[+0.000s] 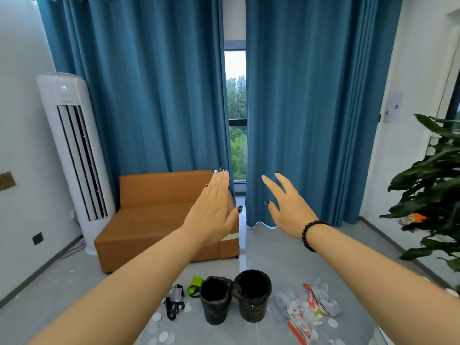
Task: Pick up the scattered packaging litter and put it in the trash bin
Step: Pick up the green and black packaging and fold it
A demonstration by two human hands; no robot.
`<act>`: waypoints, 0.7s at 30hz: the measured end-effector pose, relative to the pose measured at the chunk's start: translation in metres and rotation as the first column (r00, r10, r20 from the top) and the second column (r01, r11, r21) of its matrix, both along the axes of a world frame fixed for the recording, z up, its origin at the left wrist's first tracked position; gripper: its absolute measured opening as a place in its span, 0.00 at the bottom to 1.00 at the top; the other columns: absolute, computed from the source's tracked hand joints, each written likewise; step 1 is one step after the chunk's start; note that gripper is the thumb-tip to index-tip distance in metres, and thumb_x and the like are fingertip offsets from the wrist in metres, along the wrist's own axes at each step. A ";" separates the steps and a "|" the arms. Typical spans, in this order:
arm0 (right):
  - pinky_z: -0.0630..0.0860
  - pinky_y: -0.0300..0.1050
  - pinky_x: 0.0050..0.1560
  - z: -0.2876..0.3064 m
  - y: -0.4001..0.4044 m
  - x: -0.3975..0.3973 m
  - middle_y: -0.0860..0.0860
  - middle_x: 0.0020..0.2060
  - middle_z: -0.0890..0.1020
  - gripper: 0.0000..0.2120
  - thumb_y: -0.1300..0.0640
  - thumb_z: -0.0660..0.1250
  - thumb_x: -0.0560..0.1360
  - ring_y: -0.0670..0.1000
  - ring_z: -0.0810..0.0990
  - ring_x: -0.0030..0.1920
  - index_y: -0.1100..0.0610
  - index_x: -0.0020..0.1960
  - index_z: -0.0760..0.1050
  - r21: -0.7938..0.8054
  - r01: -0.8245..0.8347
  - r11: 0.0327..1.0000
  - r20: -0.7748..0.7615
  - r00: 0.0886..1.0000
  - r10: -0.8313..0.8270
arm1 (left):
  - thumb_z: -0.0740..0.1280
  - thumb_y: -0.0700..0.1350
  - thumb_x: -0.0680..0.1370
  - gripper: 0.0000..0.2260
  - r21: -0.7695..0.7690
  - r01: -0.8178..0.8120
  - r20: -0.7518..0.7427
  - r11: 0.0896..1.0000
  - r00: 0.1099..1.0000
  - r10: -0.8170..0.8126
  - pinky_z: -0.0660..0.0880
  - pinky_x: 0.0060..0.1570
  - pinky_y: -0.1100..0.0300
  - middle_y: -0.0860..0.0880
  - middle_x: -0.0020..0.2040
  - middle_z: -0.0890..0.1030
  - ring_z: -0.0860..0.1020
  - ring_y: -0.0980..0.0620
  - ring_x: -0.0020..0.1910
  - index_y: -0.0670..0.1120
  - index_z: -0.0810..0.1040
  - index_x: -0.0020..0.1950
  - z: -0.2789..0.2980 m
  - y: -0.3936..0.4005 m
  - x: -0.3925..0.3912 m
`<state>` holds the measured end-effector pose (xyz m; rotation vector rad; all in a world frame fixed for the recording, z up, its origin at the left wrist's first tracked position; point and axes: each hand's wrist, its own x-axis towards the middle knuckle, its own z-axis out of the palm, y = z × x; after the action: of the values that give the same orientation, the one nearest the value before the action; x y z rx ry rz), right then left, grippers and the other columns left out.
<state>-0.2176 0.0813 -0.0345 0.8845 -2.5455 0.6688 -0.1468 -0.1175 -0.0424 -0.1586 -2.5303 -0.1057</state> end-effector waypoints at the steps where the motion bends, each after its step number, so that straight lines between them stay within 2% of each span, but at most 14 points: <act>1: 0.68 0.46 0.66 -0.005 -0.010 -0.010 0.49 0.77 0.48 0.29 0.55 0.56 0.80 0.54 0.63 0.71 0.45 0.77 0.48 -0.001 -0.001 1.000 0.008 1.000 0.001 | 0.51 0.57 0.81 0.34 -0.006 0.002 0.009 1.000 1.000 -0.002 0.44 0.75 0.56 0.45 0.79 0.42 0.39 0.50 0.77 0.41 0.38 0.77 -0.005 -0.010 -0.009; 4: 0.67 0.47 0.67 -0.015 -0.033 -0.034 0.48 0.77 0.47 0.29 0.54 0.57 0.80 0.54 0.64 0.71 0.45 0.77 0.48 -0.019 0.001 1.000 0.042 0.999 0.000 | 0.48 0.58 0.79 0.34 -0.030 0.004 0.026 1.000 1.000 -0.003 0.47 0.76 0.53 0.45 0.79 0.43 0.40 0.49 0.77 0.40 0.39 0.77 -0.015 -0.037 -0.032; 8: 0.71 0.48 0.63 -0.028 -0.057 -0.066 0.48 0.76 0.47 0.29 0.54 0.57 0.80 0.57 0.70 0.65 0.43 0.76 0.49 -0.042 -0.008 0.999 0.083 0.997 0.011 | 0.54 0.53 0.81 0.33 0.014 0.012 0.046 1.000 0.999 -0.013 0.48 0.76 0.52 0.45 0.79 0.44 0.40 0.49 0.77 0.40 0.40 0.77 -0.031 -0.064 -0.063; 10: 0.69 0.49 0.66 -0.038 -0.064 -0.081 0.47 0.76 0.47 0.28 0.54 0.57 0.80 0.55 0.66 0.69 0.43 0.76 0.49 -0.066 -0.015 0.998 0.102 0.994 0.022 | 0.54 0.53 0.81 0.33 0.042 0.027 0.051 0.999 0.998 -0.029 0.45 0.76 0.55 0.45 0.79 0.43 0.39 0.50 0.77 0.40 0.40 0.77 -0.040 -0.069 -0.076; 12: 0.62 0.50 0.71 -0.052 -0.071 -0.102 0.47 0.76 0.46 0.28 0.54 0.57 0.80 0.53 0.56 0.75 0.43 0.76 0.49 -0.094 -0.029 0.995 0.131 0.991 0.041 | 0.54 0.52 0.82 0.33 0.081 0.035 0.055 0.996 0.998 -0.039 0.43 0.75 0.59 0.45 0.79 0.42 0.39 0.50 0.77 0.39 0.40 0.77 -0.053 -0.074 -0.094; 16: 0.61 0.52 0.72 -0.080 -0.086 -0.148 0.47 0.76 0.46 0.29 0.55 0.57 0.80 0.53 0.56 0.75 0.44 0.76 0.49 -0.101 -0.047 0.994 0.182 0.981 0.065 | 0.56 0.51 0.82 0.33 0.145 0.020 0.066 0.989 0.997 -0.030 0.44 0.75 0.59 0.45 0.79 0.44 0.40 0.50 0.77 0.39 0.41 0.77 -0.080 -0.077 -0.136; 19: 0.56 0.46 0.73 -0.097 -0.096 -0.190 0.47 0.77 0.46 0.28 0.56 0.57 0.80 0.50 0.50 0.76 0.46 0.77 0.50 -0.124 -0.081 0.989 0.228 0.968 0.108 | 0.56 0.50 0.82 0.33 0.207 -0.009 0.101 0.978 0.995 -0.013 0.43 0.74 0.61 0.46 0.79 0.44 0.40 0.51 0.77 0.40 0.40 0.77 -0.097 -0.077 -0.172; 21: 0.55 0.43 0.71 -0.106 -0.102 -0.223 0.48 0.77 0.45 0.28 0.56 0.57 0.80 0.50 0.50 0.76 0.47 0.76 0.50 -0.122 -0.106 0.987 0.249 0.959 0.134 | 0.56 0.50 0.82 0.33 0.216 -0.035 0.122 0.976 0.993 0.009 0.42 0.74 0.61 0.46 0.79 0.43 0.39 0.51 0.77 0.40 0.40 0.77 -0.107 -0.078 -0.200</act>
<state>-0.4403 -0.0209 -0.1401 0.9775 -2.6631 1.0079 -0.3464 -0.1957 -0.1497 -0.0369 -2.6169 -0.3932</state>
